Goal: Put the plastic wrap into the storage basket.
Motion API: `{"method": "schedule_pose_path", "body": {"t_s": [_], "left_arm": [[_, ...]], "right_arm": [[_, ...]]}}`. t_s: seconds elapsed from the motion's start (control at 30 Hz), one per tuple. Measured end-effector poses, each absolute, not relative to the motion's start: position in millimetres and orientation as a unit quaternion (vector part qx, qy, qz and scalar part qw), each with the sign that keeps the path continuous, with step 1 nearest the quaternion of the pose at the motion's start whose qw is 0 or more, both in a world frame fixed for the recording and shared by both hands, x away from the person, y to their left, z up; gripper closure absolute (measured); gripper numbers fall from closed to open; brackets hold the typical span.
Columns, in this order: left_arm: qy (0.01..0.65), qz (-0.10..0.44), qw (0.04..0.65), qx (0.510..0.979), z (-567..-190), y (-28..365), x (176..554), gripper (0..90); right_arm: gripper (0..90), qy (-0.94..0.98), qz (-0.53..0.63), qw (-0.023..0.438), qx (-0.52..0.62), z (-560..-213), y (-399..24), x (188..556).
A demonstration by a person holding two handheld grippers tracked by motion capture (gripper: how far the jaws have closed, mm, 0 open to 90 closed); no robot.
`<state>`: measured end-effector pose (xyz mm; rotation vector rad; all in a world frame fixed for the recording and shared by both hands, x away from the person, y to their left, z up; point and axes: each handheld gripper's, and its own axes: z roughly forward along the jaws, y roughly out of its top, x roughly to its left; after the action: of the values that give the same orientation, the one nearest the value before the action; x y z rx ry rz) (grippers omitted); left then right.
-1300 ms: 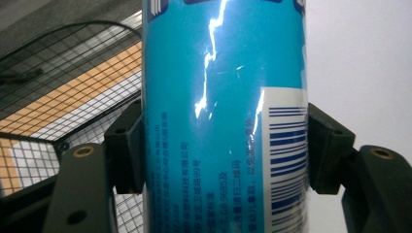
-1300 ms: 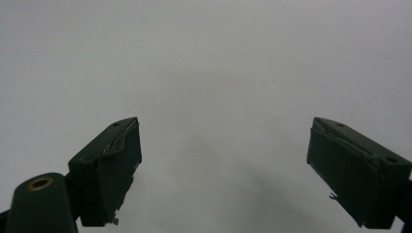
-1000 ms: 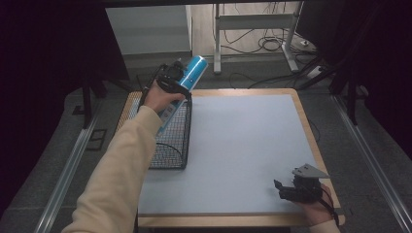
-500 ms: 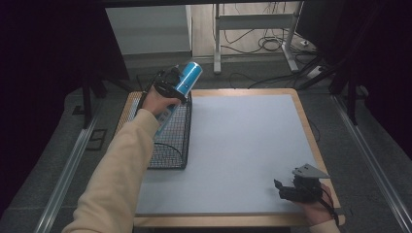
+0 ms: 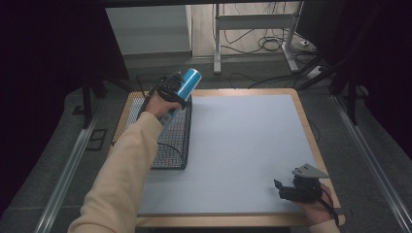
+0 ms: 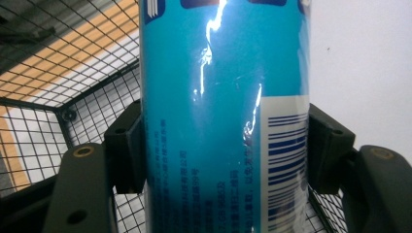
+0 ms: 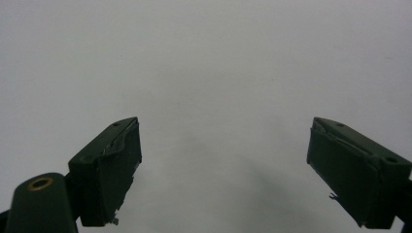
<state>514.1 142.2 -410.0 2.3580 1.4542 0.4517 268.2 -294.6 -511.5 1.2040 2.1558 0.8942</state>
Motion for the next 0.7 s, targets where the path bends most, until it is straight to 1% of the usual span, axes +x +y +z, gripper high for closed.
{"method": "schedule_pose_path", "body": {"t_s": [0.43,0.6,0.7], "left_arm": [[0.512,0.157,0.144,0.832,-426.7,141.5,520.8,31.5],[0.508,0.158,0.108,0.84,-434.7,138.1,525.4,31.5],[0.509,0.161,0.103,0.839,-434.4,136.9,527.0,31.4]], "right_arm": [[13.0,0.795,0.327,0.258,0.44,-511.9,-293.1,267.3],[13.0,0.795,0.325,0.258,0.442,-512.6,-293.9,267.8],[13.0,0.795,0.325,0.258,0.443,-512.5,-294.5,267.8]]}}
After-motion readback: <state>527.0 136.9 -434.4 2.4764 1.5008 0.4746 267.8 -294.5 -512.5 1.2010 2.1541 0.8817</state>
